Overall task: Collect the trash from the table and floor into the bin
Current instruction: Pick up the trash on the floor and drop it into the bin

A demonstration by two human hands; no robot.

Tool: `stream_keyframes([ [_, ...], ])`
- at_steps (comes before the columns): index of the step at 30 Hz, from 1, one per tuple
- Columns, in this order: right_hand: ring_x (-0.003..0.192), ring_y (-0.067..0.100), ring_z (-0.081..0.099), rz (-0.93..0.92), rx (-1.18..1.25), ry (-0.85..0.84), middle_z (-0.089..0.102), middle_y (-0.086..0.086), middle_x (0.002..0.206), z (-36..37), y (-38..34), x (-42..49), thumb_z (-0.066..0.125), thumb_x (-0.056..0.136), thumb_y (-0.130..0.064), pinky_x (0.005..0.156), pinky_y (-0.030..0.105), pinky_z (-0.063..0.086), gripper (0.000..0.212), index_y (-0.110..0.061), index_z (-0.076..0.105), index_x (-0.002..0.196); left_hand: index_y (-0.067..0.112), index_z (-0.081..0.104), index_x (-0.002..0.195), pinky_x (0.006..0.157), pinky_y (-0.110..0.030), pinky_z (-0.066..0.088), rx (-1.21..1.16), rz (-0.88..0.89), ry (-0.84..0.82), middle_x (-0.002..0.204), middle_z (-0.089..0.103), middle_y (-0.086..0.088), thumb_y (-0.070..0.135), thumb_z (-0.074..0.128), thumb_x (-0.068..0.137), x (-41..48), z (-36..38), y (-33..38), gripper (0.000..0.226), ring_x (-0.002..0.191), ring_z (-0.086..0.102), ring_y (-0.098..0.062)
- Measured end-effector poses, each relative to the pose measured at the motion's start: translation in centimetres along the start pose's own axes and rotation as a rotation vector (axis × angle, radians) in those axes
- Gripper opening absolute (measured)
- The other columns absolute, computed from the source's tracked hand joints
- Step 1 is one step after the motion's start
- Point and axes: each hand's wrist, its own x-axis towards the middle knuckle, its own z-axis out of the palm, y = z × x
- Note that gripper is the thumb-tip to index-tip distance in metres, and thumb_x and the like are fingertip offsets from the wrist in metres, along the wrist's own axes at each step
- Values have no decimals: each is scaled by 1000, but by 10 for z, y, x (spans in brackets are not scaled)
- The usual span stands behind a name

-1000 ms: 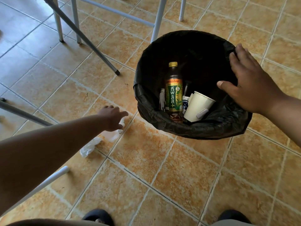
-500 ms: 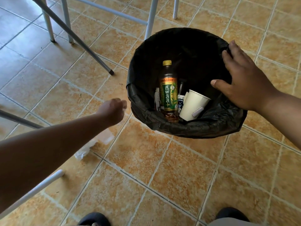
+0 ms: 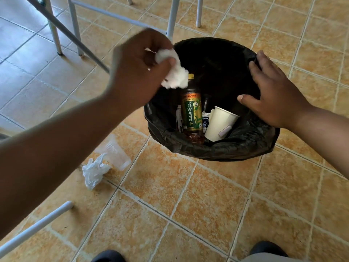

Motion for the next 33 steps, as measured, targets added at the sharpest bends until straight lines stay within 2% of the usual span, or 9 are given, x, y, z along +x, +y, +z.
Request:
stream_keyframes([
  [3,156,22,-5,-1,-5,0,-8,4,169,0,1,0,57,98,-44,126,43,9,85,-14,9,161,22,72,98,75,-14,50,270,94,-244,97,72,8,28,74,81,-12,11,-1,18,84,65,-2],
  [7,156,21,-5,-3,-14,-3,-9,4,169,0,2,0,56,98,-45,125,42,9,85,-14,8,162,22,72,112,91,-35,48,450,92,-417,109,69,0,29,77,81,-20,14,-15,32,107,60,-20],
  [10,156,22,-4,-7,-16,2,-8,5,169,1,1,0,57,98,-45,125,42,9,86,-13,9,161,20,68,122,105,-43,43,490,92,-388,125,65,-5,36,71,85,-22,13,-20,40,129,52,-25],
  [13,156,23,-4,-8,-23,6,-8,5,169,1,1,1,57,98,-45,124,40,8,86,-12,9,161,15,58,137,122,-43,23,524,90,-388,145,54,-7,42,62,92,-23,13,-23,53,147,32,-25],
  [16,156,23,-4,-10,-26,6,-7,6,169,1,0,1,56,98,-45,124,41,8,86,-12,9,161,12,47,147,124,-38,12,519,61,-402,154,44,-8,44,55,97,-25,13,-25,60,152,23,-23],
  [23,156,22,-4,-11,-30,-1,-8,4,170,1,1,0,56,98,-45,125,42,9,86,-13,8,161,-1,59,131,105,-21,40,371,177,-76,134,59,-17,26,50,101,-34,-13,-61,41,127,54,-23],
  [26,156,23,-4,-17,-38,2,-7,5,170,2,2,1,56,98,-45,125,43,10,86,-12,8,161,3,62,125,92,-16,41,434,11,-102,121,66,-18,33,49,102,-45,-35,-103,40,111,62,-24],
  [29,156,23,-3,-18,-43,5,-7,6,169,2,3,2,56,97,-46,124,43,9,87,-11,8,161,11,60,124,85,-33,50,670,-276,-349,115,68,-14,47,56,95,-67,-53,-148,47,99,65,-24],
  [33,156,22,-4,-13,-45,3,-8,4,170,3,5,3,56,97,-47,123,41,9,87,-12,8,161,11,60,123,84,-42,57,858,-615,-657,112,68,-11,52,67,88,-95,-72,-182,54,96,64,-24],
])
